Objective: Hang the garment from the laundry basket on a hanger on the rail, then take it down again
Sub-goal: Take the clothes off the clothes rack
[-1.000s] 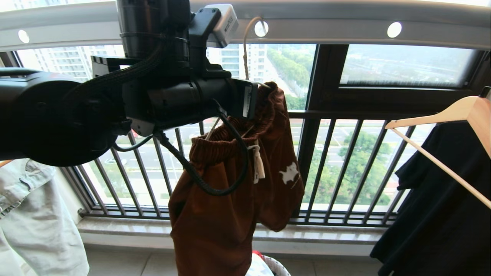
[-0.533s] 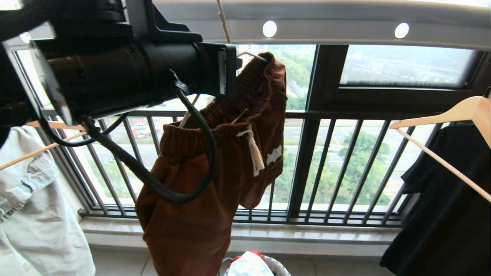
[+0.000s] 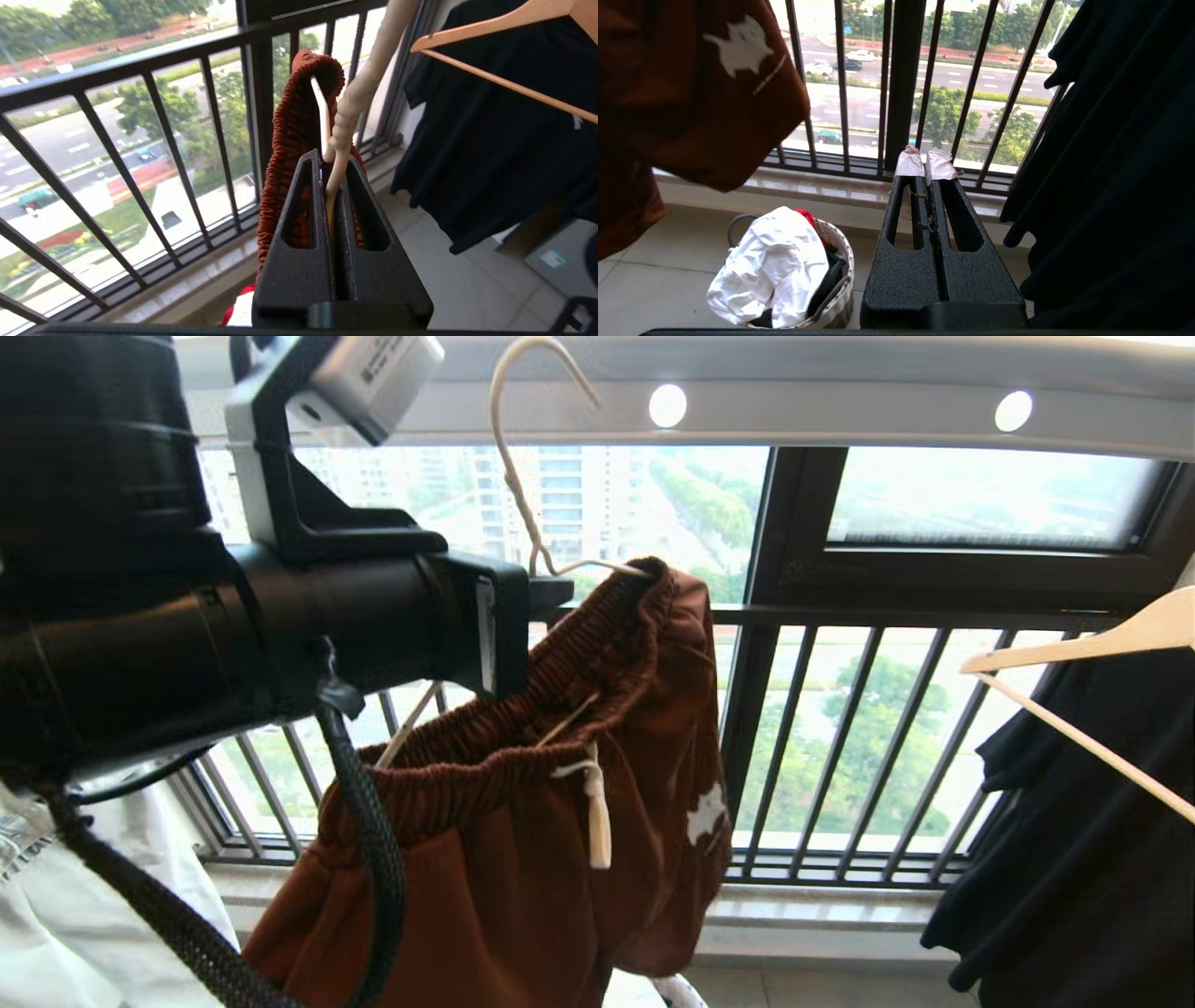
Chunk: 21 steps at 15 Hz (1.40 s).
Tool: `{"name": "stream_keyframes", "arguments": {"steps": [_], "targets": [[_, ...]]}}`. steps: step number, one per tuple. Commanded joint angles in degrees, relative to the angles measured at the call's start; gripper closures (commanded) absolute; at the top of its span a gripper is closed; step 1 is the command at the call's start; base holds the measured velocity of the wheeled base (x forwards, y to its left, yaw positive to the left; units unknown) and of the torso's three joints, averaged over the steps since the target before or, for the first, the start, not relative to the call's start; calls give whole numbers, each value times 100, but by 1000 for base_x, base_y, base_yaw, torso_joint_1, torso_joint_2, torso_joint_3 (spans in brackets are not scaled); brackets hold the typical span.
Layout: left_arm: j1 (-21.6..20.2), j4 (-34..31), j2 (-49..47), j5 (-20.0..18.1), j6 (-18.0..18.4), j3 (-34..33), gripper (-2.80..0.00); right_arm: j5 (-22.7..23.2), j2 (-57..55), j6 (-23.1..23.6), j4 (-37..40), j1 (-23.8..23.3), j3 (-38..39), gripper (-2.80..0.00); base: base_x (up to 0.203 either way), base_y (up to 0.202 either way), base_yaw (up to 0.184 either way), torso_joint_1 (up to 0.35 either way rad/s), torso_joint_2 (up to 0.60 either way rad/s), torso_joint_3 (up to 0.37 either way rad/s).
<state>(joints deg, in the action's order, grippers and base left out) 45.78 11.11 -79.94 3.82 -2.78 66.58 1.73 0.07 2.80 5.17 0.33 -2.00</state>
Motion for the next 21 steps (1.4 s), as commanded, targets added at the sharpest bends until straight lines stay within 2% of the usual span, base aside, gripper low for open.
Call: {"name": "stream_keyframes", "arguments": {"steps": [1,4,6,7,9,13,18,19,21], "targets": [[3,33,113,-256,-411,-502,0,3,-7,9,2,2,-2,0,0,0,0,0,0,0],[-14,59,195,-920,-484,-1202,0,3,-7,6,2,2,3,0,0,0,0,0,0,0],[-25,115,94,-1537,-420,-1557,0,3,-7,7,2,2,5,0,0,0,0,0,0,0],[-115,203,-60,-1703,-364,-1671,0,3,-7,1,2,2,-2,0,0,0,0,0,0,0],[-326,622,-518,-1764,-340,-1738,0,3,-7,10,2,2,-2,0,0,0,0,0,0,0],[-674,2311,-1478,-2150,-356,-2060,0,3,-7,1,2,2,-2,0,0,0,0,0,0,0],[-1077,2764,-2139,-2190,-344,-2060,0,3,-7,1,2,2,7,0,0,0,0,0,0,0],[-1180,3031,-2236,-2186,-345,-2037,0,-6,-7,1,2,2,7,0,0,0,0,0,0,0],[-1264,3302,-2289,-2184,-355,-2034,0,20,-7,168,10,2,7,0,0,0,0,0,0,0]]}}
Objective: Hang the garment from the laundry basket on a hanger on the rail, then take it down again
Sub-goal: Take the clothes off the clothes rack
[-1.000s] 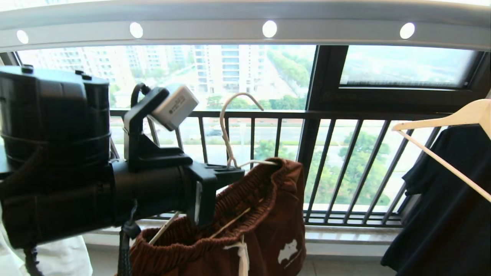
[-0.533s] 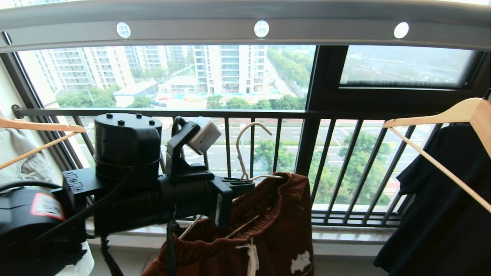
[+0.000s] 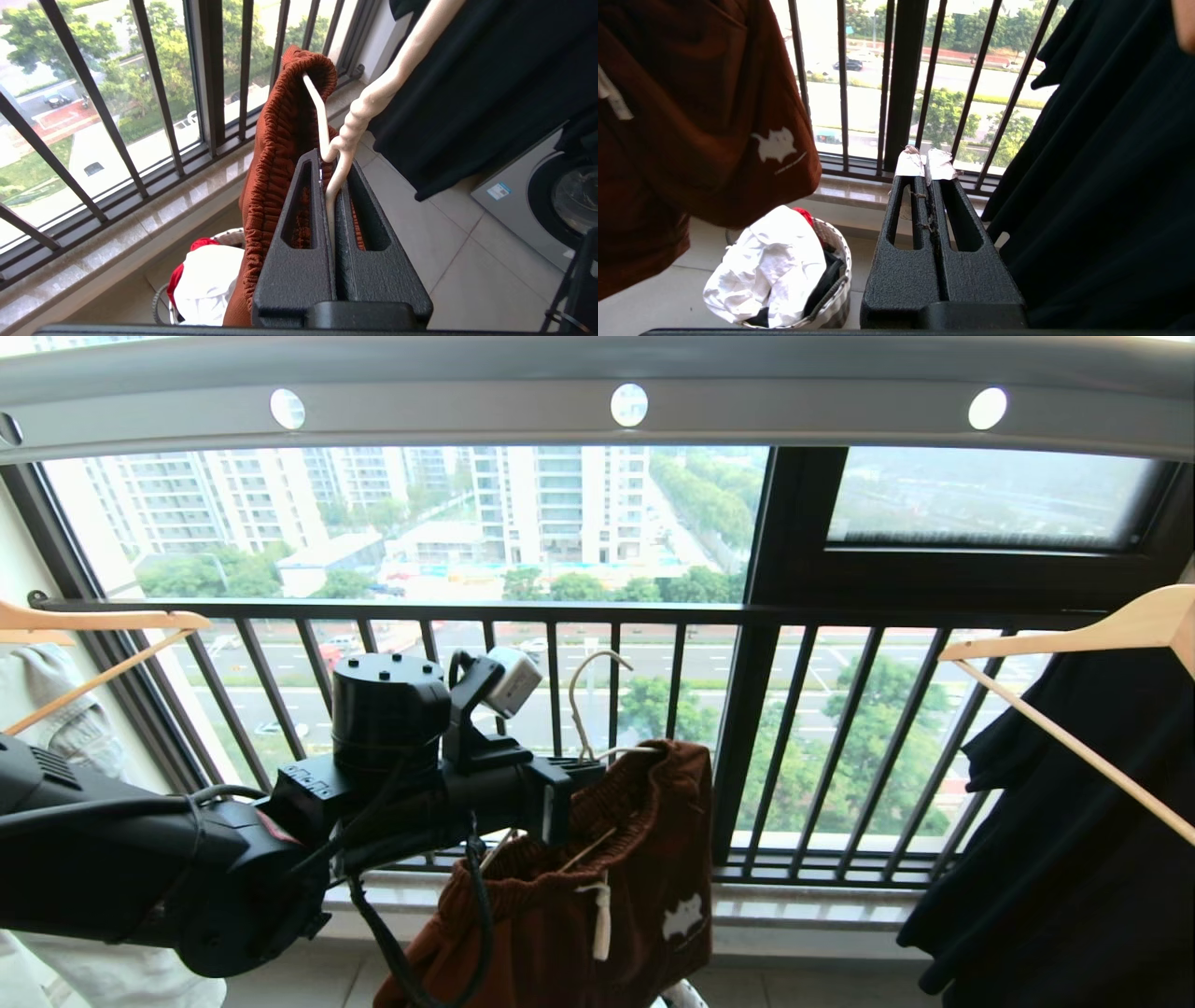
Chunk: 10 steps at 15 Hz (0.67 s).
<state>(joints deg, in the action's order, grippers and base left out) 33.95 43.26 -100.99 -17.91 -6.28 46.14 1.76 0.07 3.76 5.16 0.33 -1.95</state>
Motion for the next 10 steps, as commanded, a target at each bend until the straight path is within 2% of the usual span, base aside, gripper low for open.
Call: {"name": "stream_keyframes", "arguments": {"steps": [1,5,8,10], "targets": [[-169,86,-161,-13,-5,16,0,26,-7,98,11,2,-1,0,0,0,0,0,0,0],[-285,94,-7,-29,-14,16,0,-28,-47,224,60,-4,-189,0,0,0,0,0,0,0],[-283,94,-32,-40,-5,-26,0,-28,-881,192,91,3,-1254,0,0,0,0,0,0,0],[-283,94,-55,-37,-5,-17,0,126,-1771,227,110,3,-2064,0,0,0,0,0,0,0]]}}
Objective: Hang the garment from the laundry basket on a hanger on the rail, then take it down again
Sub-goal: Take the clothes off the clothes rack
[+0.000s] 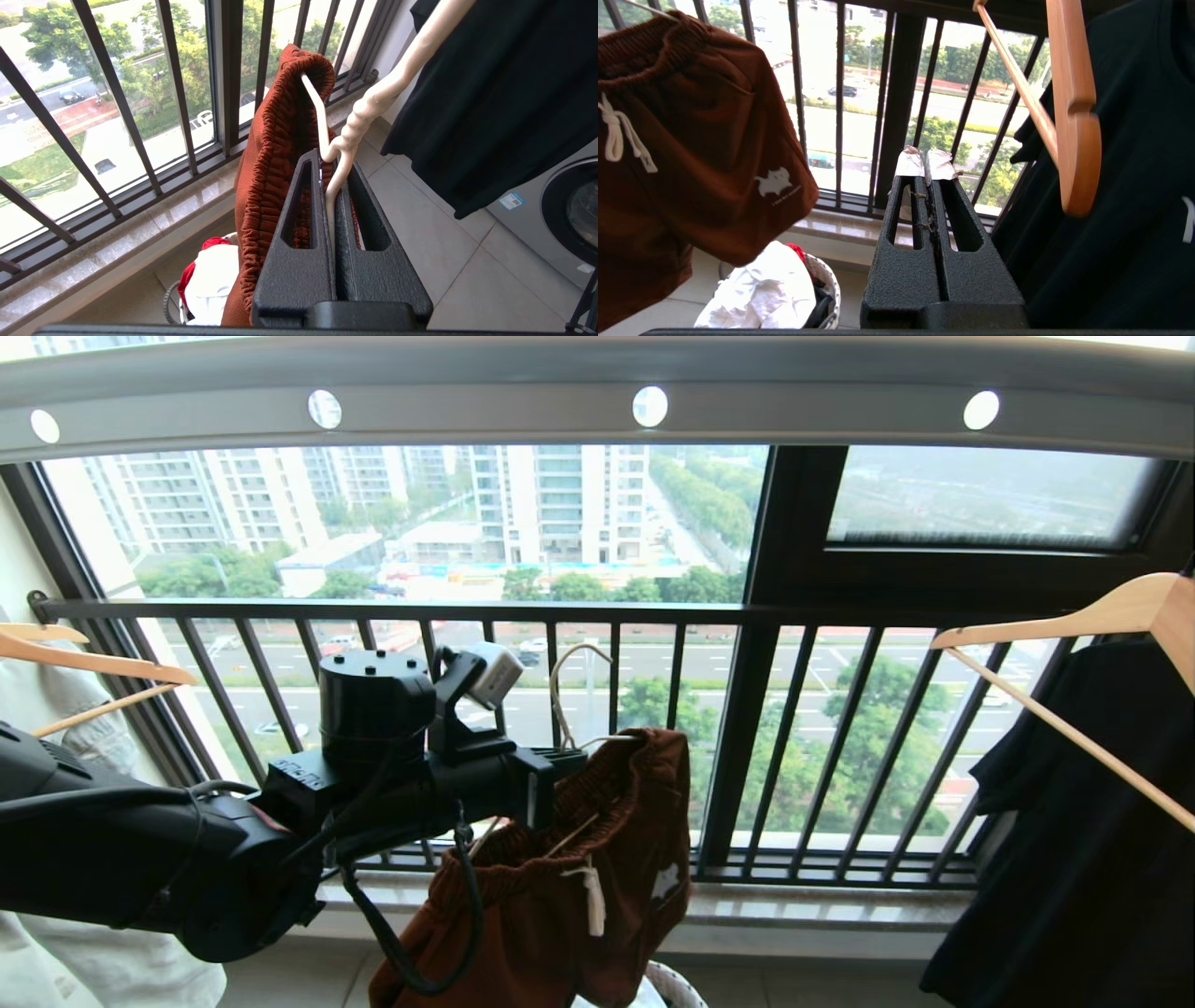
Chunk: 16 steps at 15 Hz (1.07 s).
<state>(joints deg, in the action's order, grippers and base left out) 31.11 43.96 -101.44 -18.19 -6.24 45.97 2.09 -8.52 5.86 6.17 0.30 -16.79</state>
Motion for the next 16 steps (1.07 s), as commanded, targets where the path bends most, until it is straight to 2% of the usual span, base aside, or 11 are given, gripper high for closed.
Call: {"name": "stream_keyframes", "arguments": {"steps": [1,5,7,9,12,14,16], "targets": [[0,25,-8,-9,0,8,0,290,-1298,25,32,7,-868,0,0,0,0,0,0,0],[-9,25,19,0,-4,0,0,1692,-3190,-6,280,36,-1930,0,0,0,0,0,0,0],[-17,25,32,8,9,39,0,2087,-4152,-117,256,331,-2330,0,0,0,0,0,0,0],[-9,25,36,17,9,87,0,2083,-5035,-441,33,923,-2434,0,0,0,0,0,0,0],[-9,16,-34,26,9,123,0,1969,-6380,-1398,-1182,1859,-2466,0,0,0,0,0,0,0],[8,16,10,26,32,121,0,1896,-7206,-1711,-2034,2197,-2508,0,0,0,0,0,0,0],[9,16,-34,95,102,147,0,1873,-8064,-1804,-2717,2308,-2727,0,0,0,0,0,0,0]]}}
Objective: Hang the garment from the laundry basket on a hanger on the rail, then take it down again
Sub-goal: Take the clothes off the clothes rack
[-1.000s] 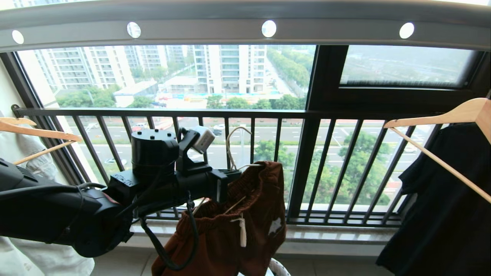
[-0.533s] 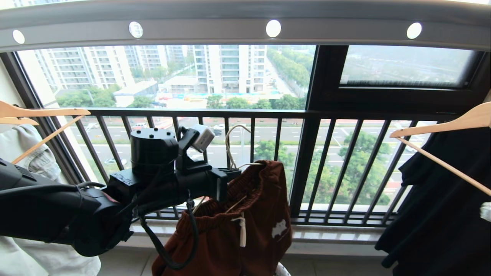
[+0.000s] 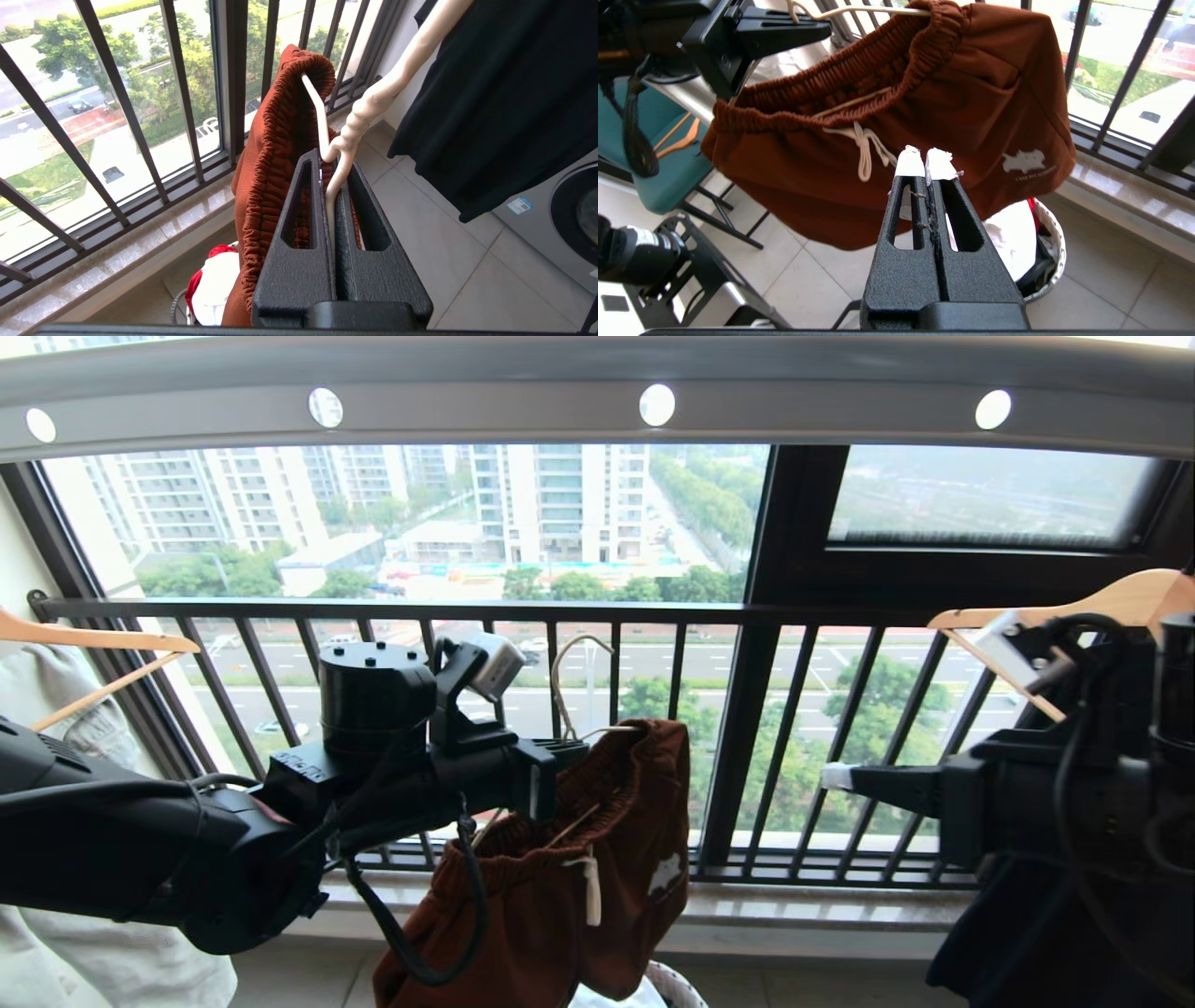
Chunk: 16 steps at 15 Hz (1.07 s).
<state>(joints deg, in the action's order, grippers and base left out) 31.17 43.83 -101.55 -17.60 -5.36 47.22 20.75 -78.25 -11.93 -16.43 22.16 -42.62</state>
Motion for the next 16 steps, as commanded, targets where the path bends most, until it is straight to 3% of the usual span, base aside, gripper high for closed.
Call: {"name": "stream_keyframes", "arguments": {"steps": [1,4,6,10,11,13,16], "targets": [[3,30,-34,108,18,50,0,-5,-1549,-25,-713,145,-329,0,0,0,0,0,0,0],[7,30,-130,355,33,133,0,-128,-2400,16,-1206,365,-1196,0,0,0,0,0,0,0],[0,30,-251,384,44,200,0,-192,-2585,47,-895,500,-1855,0,0,0,0,0,0,0],[-6,38,-225,530,53,235,0,-703,-2997,53,-766,900,-2003,0,0,0,0,0,0,0],[2,38,-233,538,53,235,0,-786,-3124,57,-913,947,-2008,-280,0,0,0,0,0,0],[3,43,-227,547,53,235,0,-1103,-3308,42,-1094,1114,-2059,-280,0,0,0,0,0,0],[3,45,-199,547,53,227,0,-1999,-3666,40,-1116,1358,-2274,-280,0,0,0,0,0,0]]}}
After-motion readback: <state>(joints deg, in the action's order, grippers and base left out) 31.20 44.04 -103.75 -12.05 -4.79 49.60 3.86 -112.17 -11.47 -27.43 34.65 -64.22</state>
